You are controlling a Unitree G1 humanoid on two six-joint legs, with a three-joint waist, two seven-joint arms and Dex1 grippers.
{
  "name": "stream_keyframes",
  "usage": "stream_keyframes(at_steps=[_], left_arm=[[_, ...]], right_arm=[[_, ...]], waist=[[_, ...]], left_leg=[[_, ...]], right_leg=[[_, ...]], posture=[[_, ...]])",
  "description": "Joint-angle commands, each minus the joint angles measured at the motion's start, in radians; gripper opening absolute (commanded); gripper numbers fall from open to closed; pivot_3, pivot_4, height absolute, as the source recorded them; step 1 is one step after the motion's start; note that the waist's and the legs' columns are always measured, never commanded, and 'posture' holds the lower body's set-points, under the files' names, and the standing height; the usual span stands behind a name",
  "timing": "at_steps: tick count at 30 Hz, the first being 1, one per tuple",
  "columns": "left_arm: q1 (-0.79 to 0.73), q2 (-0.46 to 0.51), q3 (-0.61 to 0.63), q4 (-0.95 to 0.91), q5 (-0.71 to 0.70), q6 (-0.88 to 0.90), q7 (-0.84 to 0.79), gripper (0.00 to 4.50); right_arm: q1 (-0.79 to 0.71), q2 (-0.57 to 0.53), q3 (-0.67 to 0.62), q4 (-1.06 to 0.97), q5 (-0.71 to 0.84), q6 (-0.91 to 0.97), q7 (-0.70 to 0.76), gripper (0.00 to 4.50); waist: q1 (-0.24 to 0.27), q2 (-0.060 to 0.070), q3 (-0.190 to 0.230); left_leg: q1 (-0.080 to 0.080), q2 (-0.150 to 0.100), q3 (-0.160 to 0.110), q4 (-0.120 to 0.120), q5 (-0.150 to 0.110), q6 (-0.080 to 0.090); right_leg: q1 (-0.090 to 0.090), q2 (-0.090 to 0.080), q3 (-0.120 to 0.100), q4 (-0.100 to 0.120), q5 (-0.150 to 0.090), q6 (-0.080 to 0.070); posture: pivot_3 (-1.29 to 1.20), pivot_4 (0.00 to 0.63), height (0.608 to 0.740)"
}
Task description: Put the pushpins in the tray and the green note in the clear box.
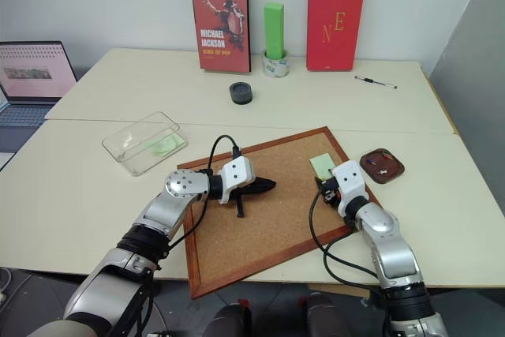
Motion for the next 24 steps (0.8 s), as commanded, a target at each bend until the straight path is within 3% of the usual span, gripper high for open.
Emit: stream_keyframes(at_steps=[1, 7, 24], left_arm=[[0.016, 0.021, -0.009, 0.025, 0.047, 0.026, 0.015, 0.1], [0.015, 0.02, -0.009, 0.029, 0.047, 0.026, 0.016, 0.1], [0.025, 0.011, 0.005, 0.013, 0.025, 0.046, 0.025, 0.1]], right_arm=[[-0.017, 0.003, -0.008, -0.015, 0.004, -0.03, 0.003, 1.07], [-0.005, 0.004, -0.009, -0.026, 0.016, -0.029, 0.02, 0.04], [-0.094, -0.057, -0.023, -0.268, 0.06, 0.072, 0.079, 0.04]], waist=[[0.0, 0.0, 0.0], [0.0, 0.0, 0.0], [-0.001, 0.001, 0.0]], left_leg=[[0.0, 0.0, 0.0, 0.0, 0.0, 0.0], [0.0, 0.0, 0.0, 0.0, 0.0, 0.0], [0.0, 0.0, 0.0, 0.0, 0.0, 0.0]], right_leg=[[0.0, 0.0, 0.0, 0.0, 0.0, 0.0], [0.0, 0.0, 0.0, 0.0, 0.0, 0.0], [-0.001, 0.0, 0.0, -0.001, 0.0, 0.0]], posture=[[0.0, 0.15, 0.74], [0.0, 0.15, 0.74], [0.0, 0.15, 0.74]])
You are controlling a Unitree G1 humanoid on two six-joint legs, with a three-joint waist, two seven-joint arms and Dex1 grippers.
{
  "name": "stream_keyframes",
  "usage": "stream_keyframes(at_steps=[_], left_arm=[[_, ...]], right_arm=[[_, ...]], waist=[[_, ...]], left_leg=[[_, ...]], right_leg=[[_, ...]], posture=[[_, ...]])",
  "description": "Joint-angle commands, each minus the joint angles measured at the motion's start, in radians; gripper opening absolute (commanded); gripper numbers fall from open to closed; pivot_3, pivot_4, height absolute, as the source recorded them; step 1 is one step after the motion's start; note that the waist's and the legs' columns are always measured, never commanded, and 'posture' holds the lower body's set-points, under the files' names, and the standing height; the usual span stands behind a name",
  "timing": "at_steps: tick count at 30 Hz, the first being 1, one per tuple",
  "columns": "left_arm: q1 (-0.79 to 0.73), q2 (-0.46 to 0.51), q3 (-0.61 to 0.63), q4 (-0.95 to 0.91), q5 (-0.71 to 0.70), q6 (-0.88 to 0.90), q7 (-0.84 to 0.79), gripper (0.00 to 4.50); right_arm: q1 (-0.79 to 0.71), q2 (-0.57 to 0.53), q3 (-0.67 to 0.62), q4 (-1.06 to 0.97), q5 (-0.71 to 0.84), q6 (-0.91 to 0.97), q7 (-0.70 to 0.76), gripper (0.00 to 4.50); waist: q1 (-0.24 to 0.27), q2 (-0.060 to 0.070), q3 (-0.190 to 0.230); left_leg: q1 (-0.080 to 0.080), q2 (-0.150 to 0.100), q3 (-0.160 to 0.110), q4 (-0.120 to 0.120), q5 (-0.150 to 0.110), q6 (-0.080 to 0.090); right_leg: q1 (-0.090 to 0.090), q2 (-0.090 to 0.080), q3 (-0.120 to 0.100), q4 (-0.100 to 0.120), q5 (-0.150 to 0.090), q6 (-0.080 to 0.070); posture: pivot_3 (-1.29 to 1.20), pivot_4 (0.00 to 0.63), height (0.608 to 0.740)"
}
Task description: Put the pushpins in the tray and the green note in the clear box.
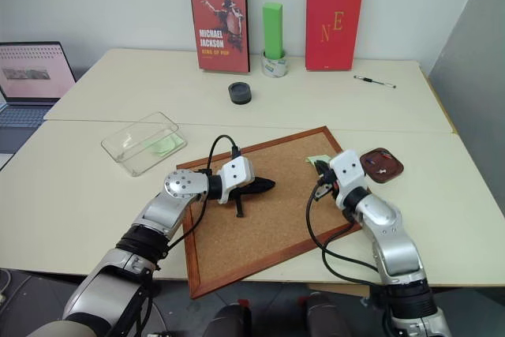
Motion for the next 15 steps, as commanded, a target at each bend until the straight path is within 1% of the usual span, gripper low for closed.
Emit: stream_keyframes(at_steps=[1, 7, 8, 9, 10, 13, 15], left_arm=[[0.013, 0.004, 0.01, 0.024, 0.019, 0.037, 0.017, 0.1], [-0.039, 0.011, 0.057, 0.02, -0.022, 0.029, 0.02, 0.1], [-0.05, 0.014, 0.07, 0.01, -0.038, 0.029, 0.01, 0.44], [-0.065, 0.02, 0.084, 0.0, -0.057, 0.031, -0.005, 0.5], [-0.077, 0.027, 0.096, -0.01, -0.074, 0.036, -0.023, 0.65], [-0.113, 0.067, 0.108, -0.038, -0.105, 0.042, -0.108, 1.22], [-0.143, 0.078, 0.123, -0.033, -0.118, 0.038, -0.129, 1.61]], right_arm=[[-0.018, -0.021, -0.019, -0.073, 0.029, 0.042, 0.015, 0.04], [-0.041, -0.034, -0.018, -0.106, 0.04, 0.088, 0.012, 0.04], [-0.045, -0.035, -0.016, -0.112, 0.04, 0.096, 0.011, 0.0], [-0.052, -0.038, -0.015, -0.118, 0.041, 0.105, 0.009, 0.0], [-0.057, -0.04, -0.014, -0.123, 0.041, 0.113, 0.009, 0.0], [-0.076, -0.053, -0.011, -0.139, 0.044, 0.143, 0.012, 0.0], [-0.088, -0.06, -0.011, -0.147, 0.048, 0.164, 0.015, 0.0]], waist=[[0.0, 0.0, 0.0], [0.001, 0.0, 0.0], [0.001, 0.0, 0.0], [0.0, 0.0, 0.0], [-0.001, 0.0, 0.001], [0.0, -0.001, 0.001], [0.002, -0.001, 0.001]], left_leg=[[0.0, 0.0, 0.0, 0.0, 0.0, 0.0], [-0.002, 0.0, 0.0, -0.001, 0.0, 0.0], [-0.003, 0.0, 0.0, -0.001, 0.0, 0.0], [-0.005, 0.0, 0.0, -0.001, 0.0, 0.0], [-0.008, 0.0, 0.0, -0.001, 0.0, 0.0], [-0.016, 0.0, 0.0, 0.0, 0.0, 0.0], [-0.016, 0.0, 0.0, -0.001, 0.0, 0.0]], right_leg=[[0.0, 0.0, 0.0, 0.0, 0.0, 0.0], [-0.001, 0.0, 0.0, -0.002, 0.0, 0.0], [-0.001, 0.0, 0.0, -0.002, 0.0, 0.0], [-0.003, 0.0, -0.001, -0.002, 0.0, 0.0], [-0.005, 0.0, -0.001, -0.002, 0.001, 0.001], [-0.013, 0.0, -0.001, -0.001, 0.005, 0.007], [-0.013, 0.0, -0.001, 0.0, 0.005, 0.007]], posture=[[0.0, 0.15, 0.74], [0.0, 0.15, 0.74], [0.0, 0.15, 0.74], [0.0, 0.15, 0.74], [0.0, 0.15, 0.74], [0.0, 0.15, 0.74], [0.0, 0.15, 0.74]])
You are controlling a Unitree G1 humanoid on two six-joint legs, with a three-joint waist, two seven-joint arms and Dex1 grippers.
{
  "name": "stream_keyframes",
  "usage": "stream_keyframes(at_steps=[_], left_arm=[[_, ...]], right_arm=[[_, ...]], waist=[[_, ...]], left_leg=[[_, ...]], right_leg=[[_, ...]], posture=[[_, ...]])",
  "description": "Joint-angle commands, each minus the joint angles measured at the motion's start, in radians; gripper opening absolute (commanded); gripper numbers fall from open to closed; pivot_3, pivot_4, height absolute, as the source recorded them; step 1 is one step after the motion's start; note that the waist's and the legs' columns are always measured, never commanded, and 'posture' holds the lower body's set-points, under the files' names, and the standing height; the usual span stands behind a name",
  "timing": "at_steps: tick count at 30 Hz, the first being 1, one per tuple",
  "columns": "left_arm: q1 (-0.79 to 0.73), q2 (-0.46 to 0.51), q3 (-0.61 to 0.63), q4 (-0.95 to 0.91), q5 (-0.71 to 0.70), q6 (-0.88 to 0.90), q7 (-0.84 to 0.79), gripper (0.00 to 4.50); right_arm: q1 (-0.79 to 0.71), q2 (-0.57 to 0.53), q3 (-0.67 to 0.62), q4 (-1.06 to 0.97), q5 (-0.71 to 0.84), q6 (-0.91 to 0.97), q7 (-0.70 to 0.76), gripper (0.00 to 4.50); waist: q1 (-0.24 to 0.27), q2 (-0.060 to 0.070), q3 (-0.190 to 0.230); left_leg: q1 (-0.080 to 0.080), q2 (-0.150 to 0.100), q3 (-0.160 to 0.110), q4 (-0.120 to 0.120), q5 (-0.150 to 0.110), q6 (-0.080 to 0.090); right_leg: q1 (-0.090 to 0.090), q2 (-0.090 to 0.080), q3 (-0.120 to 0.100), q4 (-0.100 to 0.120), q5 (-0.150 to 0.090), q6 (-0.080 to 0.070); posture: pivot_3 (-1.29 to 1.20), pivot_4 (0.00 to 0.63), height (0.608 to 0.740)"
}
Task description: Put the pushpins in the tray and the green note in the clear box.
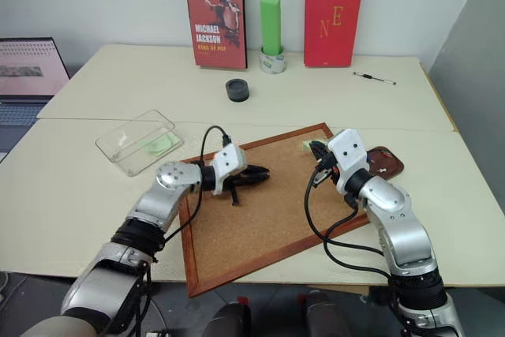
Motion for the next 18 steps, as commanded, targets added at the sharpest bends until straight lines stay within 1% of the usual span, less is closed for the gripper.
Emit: stream_keyframes(at_steps=[1, 2, 4, 5, 7, 11, 18], left_arm=[[-0.074, 0.02, 0.05, -0.034, -0.047, -0.013, -0.049, 1.78], [-0.095, 0.017, 0.061, -0.036, -0.062, -0.001, -0.056, 1.96], [-0.125, 0.007, 0.074, -0.047, -0.086, 0.023, -0.068, 2.47], [-0.139, 0.0, 0.074, -0.055, -0.095, 0.031, -0.077, 2.62], [-0.159, -0.014, 0.067, -0.068, -0.104, 0.026, -0.099, 3.04], [-0.198, -0.053, 0.043, -0.04, -0.074, -0.033, -0.103, 3.63], [-0.297, -0.155, 0.013, 0.159, 0.016, -0.178, -0.039, 3.63]], right_arm=[[-0.043, -0.018, -0.012, -0.065, 0.016, 0.037, 0.009, 0.0], [-0.052, -0.02, -0.014, -0.07, 0.021, 0.052, 0.008, 0.0], [-0.066, -0.021, -0.019, -0.078, 0.032, 0.08, 0.007, 0.0], [-0.077, -0.017, -0.024, -0.085, 0.043, 0.101, 0.005, 0.0], [-0.098, -0.01, -0.034, -0.101, 0.066, 0.142, 0.001, 0.0], [-0.131, -0.013, -0.038, -0.123, 0.094, 0.199, -0.002, 0.0], [-0.164, -0.008, -0.034, -0.154, 0.124, 0.254, -0.013, 0.0]], waist=[[0.002, 0.0, 0.0], [0.003, 0.0, 0.0], [0.003, 0.0, 0.0], [0.004, 0.0, 0.0], [0.004, 0.0, 0.0], [0.004, 0.0, 0.0], [0.004, 0.0, 0.0]], left_leg=[[0.0, 0.0, 0.0, -0.002, 0.0, 0.0], [0.0, 0.0, 0.0, -0.004, 0.0, 0.0], [0.0, 0.0, 0.0, -0.007, 0.0, 0.0], [-0.001, 0.0, 0.0, -0.008, 0.0, 0.0], [-0.001, 0.0, 0.0, -0.009, 0.0, 0.0], [-0.001, 0.0, 0.0, -0.009, 0.0, 0.0], [-0.001, 0.0, 0.0, -0.008, 0.0, 0.0]], right_leg=[[0.0, 0.0, 0.0, -0.001, 0.0, 0.0], [0.0, 0.0, 0.0, -0.003, 0.0, 0.0], [0.0, 0.0, -0.001, -0.006, 0.0, 0.0], [0.0, 0.0, -0.001, -0.007, 0.0, 0.0], [0.0, -0.001, -0.001, -0.008, 0.0, -0.001], [0.0, -0.001, -0.001, -0.008, -0.001, -0.001], [0.0, -0.001, -0.002, -0.007, -0.001, -0.001]], posture=[[0.0, 0.15, 0.74], [0.0, 0.15, 0.74], [0.0, 0.15, 0.74], [0.0, 0.15, 0.74], [0.0, 0.15, 0.74], [0.0, 0.15, 0.74], [0.0, 0.15, 0.74]])
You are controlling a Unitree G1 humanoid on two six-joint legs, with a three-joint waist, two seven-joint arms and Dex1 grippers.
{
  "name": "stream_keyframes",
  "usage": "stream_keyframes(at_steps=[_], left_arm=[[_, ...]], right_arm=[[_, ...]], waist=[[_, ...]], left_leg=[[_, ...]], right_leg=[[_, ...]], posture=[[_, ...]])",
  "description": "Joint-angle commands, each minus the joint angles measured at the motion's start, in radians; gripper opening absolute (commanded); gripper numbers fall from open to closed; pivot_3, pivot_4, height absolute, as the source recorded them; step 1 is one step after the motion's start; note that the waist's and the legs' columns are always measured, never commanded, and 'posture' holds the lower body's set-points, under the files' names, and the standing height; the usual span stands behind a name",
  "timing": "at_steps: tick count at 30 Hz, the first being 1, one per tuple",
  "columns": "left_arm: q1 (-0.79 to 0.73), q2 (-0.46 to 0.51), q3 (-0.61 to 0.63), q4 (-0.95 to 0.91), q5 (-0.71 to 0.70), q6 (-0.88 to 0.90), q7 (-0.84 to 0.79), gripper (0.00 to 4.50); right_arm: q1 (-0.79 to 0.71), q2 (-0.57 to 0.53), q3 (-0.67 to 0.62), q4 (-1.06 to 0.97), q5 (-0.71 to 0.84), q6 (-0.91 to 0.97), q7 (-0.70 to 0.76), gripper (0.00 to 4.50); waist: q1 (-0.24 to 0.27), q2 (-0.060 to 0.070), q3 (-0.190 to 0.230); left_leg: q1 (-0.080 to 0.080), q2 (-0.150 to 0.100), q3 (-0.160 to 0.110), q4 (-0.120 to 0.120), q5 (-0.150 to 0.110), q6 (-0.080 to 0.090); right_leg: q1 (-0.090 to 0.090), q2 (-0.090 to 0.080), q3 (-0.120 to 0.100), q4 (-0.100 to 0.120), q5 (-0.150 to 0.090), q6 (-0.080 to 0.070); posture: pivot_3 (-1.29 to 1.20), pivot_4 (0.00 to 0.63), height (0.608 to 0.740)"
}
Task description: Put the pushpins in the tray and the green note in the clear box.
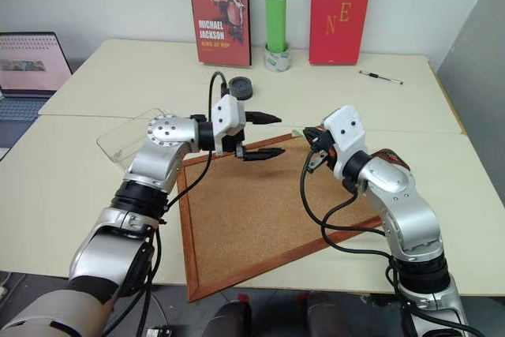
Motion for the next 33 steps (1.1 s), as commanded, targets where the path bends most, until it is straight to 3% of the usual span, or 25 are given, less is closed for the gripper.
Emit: stream_keyframes(at_steps=[1, 7, 10, 26, 33], left_arm=[[-0.07, -0.052, -0.021, 0.118, 0.054, -0.109, 0.054, 3.63], [-0.154, -0.123, -0.016, 0.327, 0.103, -0.211, 0.117, 3.63], [-0.185, -0.138, -0.018, 0.407, 0.126, -0.257, 0.137, 3.23], [-0.218, -0.15, 0.029, 0.527, 0.115, -0.262, 0.106, 0.02], [-0.207, -0.149, 0.039, 0.532, 0.126, -0.267, 0.1, 0.01]], right_arm=[[-0.034, 0.004, -0.016, -0.068, 0.028, 0.021, -0.01, 0.0], [-0.049, 0.015, -0.014, -0.076, 0.042, 0.043, -0.025, 0.0], [-0.057, 0.025, -0.013, -0.08, 0.051, 0.053, -0.036, 0.0], [-0.059, 0.038, -0.004, -0.094, 0.07, 0.073, -0.069, 0.0], [-0.056, 0.038, -0.01, -0.106, 0.073, 0.082, -0.075, 0.0]], waist=[[0.0, 0.0, 0.0], [-0.001, 0.0, 0.0], [-0.001, 0.0, 0.0], [-0.001, 0.0, 0.0], [-0.001, 0.0, 0.0]], left_leg=[[0.0, 0.0, 0.0, 0.0, 0.0, 0.0], [0.0, 0.0, 0.0, 0.0, 0.0, 0.0], [0.0, 0.0, 0.0, 0.0, 0.0, 0.0], [0.0, 0.0, 0.0, 0.0, 0.0, 0.0], [0.0, 0.0, 0.0, 0.0, 0.0, 0.0]], right_leg=[[0.0, 0.0, 0.0, 0.0, 0.0, 0.0], [0.0, 0.0, 0.0, 0.0, 0.0, 0.0], [0.0, 0.0, 0.0, 0.0, 0.0, 0.0], [0.0, 0.0, 0.0, 0.002, 0.0, 0.0], [0.0, 0.0, 0.0, 0.003, 0.0, 0.0]], posture=[[0.0, 0.15, 0.74], [0.0, 0.15, 0.74], [0.0, 0.15, 0.74], [0.0, 0.15, 0.74], [0.0, 0.15, 0.74]])
